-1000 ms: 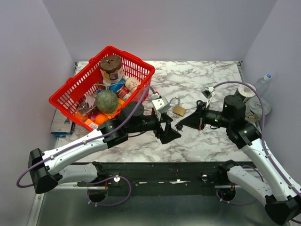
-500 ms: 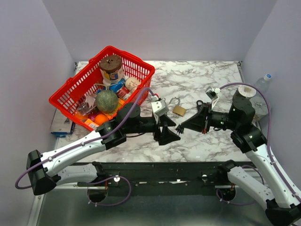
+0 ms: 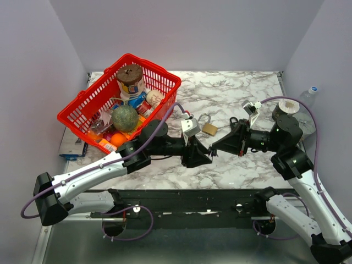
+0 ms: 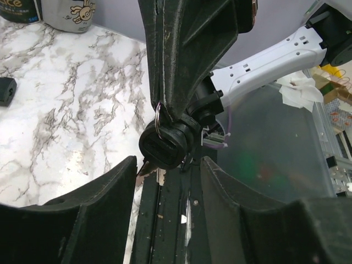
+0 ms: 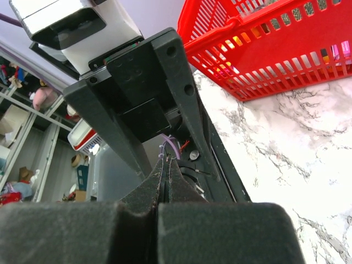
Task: Unlock with the key
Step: Pick up the key from the center of the board.
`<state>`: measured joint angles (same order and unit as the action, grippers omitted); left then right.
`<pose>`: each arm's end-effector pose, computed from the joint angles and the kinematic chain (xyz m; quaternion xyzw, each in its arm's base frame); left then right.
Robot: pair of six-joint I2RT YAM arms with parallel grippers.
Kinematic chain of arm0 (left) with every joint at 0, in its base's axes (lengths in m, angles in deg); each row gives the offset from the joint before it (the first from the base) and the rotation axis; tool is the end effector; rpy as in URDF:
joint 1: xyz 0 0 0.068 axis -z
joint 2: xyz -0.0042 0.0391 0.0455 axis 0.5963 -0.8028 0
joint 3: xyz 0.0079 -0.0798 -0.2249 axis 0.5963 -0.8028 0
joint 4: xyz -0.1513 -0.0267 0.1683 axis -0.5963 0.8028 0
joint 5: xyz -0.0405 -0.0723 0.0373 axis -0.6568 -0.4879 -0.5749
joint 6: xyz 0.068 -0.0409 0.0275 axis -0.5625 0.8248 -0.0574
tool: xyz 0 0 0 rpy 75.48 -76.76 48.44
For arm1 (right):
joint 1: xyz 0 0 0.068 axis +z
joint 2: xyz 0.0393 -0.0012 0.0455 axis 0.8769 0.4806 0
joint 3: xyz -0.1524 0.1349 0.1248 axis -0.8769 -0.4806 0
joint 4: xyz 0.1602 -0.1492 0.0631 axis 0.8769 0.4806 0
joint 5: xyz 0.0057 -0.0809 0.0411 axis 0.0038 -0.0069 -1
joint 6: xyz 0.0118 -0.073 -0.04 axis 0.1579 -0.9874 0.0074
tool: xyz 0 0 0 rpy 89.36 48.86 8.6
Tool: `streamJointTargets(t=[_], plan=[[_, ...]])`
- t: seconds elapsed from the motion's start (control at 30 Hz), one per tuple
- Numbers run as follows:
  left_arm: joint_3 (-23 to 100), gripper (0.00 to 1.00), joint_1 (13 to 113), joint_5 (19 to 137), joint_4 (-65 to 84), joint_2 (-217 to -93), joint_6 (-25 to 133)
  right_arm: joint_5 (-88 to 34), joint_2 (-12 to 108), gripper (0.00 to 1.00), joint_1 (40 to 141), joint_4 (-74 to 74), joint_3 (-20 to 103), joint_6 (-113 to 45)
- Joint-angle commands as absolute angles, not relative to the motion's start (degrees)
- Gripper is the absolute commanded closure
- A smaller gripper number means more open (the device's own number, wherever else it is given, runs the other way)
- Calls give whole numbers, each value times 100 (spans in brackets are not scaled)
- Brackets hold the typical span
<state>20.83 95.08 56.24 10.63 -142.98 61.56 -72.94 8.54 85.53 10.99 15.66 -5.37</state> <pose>0.1099 -0.2490 0.3261 0.4017 0.6299 -0.5505 0.3726 0.1264 0.1217 0.3467 -0.2416 0.6778 0.5887 0.3682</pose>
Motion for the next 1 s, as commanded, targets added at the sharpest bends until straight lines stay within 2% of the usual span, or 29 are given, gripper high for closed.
streamJointTargets(t=[0.0,0.03,0.07,0.27,0.33,0.4,0.5,0.57,0.7,0.8,0.97], plan=[[2012,51,9497,5530,892,-14262,6082,-7449,805,99,8536,917,1510,-442],[2030,53,9497,5582,918,-14253,6056,-7405,787,99,8536,917,1492,-442],[2039,59,9497,5618,953,-14245,5995,-7396,796,99,8536,926,1492,-451],[2100,83,9497,5802,1138,-14201,5854,-7229,804,99,8536,1162,1554,-600],[2118,88,9497,5803,1173,-14201,5818,-7168,831,99,8536,1286,1580,-731],[2127,98,9497,5785,1182,-14201,5792,-7045,857,99,8536,1566,1650,-907],[2153,100,9497,5768,1182,-14209,5766,-6764,875,99,8536,2127,1790,-1320],[2162,100,9496,5706,1295,-14218,5722,-6466,892,91,8536,2410,1878,-1610],[2276,100,9497,5434,1550,-14393,5616,-6235,910,57,8553,2885,2011,-2015],[2434,100,9497,5100,1779,-14586,5520,-6192,884,44,8667,2877,2055,-2226],[2522,100,9497,4775,1885,-14737,5458,-6095,998,41,8957,3176,2160,-2674]])
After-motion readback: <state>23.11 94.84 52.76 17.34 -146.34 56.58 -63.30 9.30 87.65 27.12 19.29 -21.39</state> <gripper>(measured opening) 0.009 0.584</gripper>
